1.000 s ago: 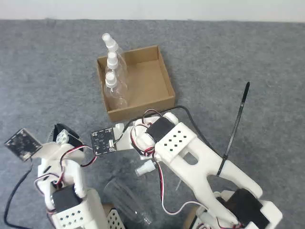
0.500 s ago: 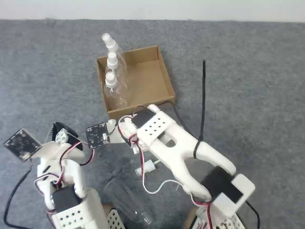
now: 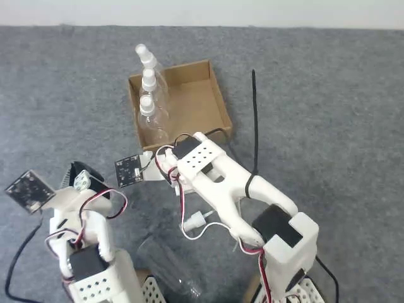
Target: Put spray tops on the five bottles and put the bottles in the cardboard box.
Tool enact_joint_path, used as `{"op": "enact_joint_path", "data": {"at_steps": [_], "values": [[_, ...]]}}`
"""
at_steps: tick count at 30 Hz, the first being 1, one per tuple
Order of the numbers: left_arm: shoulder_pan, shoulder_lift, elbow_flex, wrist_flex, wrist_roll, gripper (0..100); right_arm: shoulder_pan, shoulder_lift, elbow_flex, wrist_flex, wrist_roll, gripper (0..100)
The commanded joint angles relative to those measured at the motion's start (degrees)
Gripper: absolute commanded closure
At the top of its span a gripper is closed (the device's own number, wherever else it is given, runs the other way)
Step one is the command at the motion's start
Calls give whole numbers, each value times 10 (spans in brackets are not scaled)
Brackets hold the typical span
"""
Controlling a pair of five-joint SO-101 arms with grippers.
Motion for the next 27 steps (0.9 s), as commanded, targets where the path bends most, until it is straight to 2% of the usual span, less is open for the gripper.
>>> {"op": "enact_joint_path", "data": {"at_steps": [1, 4, 10, 20, 27], "values": [[-1, -7, -5, -18, -4, 988, 8, -8, -17, 1, 5, 746], [-1, -7, -5, -18, -4, 988, 8, -13, -7, 17, 6, 761], [-1, -7, -5, -18, -4, 988, 11, -13, -5, 30, 3, 875], [-2, -7, -5, -20, -4, 988, 44, -72, -5, 108, -3, 878], [-2, -7, -5, -21, -4, 988, 62, -117, -5, 150, -59, 879]]}}
